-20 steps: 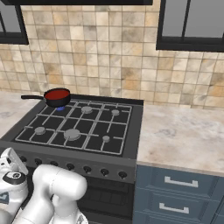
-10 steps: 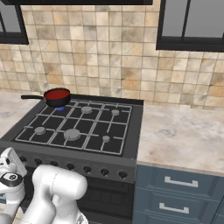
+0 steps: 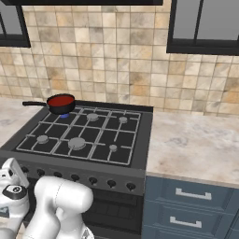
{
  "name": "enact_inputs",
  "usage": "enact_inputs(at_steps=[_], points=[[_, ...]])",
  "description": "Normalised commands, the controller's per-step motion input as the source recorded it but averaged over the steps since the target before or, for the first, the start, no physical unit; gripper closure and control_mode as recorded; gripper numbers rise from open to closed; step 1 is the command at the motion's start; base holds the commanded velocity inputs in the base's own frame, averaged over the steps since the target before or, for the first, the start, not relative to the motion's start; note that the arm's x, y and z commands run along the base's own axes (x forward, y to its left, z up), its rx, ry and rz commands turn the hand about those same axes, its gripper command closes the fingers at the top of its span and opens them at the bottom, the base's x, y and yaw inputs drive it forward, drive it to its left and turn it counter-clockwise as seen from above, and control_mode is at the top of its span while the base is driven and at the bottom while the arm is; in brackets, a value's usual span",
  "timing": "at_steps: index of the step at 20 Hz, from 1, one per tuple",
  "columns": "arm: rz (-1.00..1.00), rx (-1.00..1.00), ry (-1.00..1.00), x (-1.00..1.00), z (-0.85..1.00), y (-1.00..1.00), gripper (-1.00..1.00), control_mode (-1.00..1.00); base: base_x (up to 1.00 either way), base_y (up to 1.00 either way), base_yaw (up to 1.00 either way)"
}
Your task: Wait until the marinara sauce is simmered to a deep red color and then turn off the stove.
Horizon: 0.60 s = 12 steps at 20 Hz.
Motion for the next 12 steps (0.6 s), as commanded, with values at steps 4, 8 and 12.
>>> enact_inputs(at_steps=[4, 8, 12], points=[[-0.17, 0.75, -0.12, -0.29, -0.42, -0.61, 1.00, -1.00, 0.00, 0.00, 0.00], [-0.21, 0.75, -0.10, -0.18, -0.42, -0.36, 1.00, -1.00, 0.00, 0.00, 0.00], [-0.29, 0.75, -0.08, -0.07, -0.41, -0.03, 1.00, -1.00, 0.00, 0.00, 0.00]])
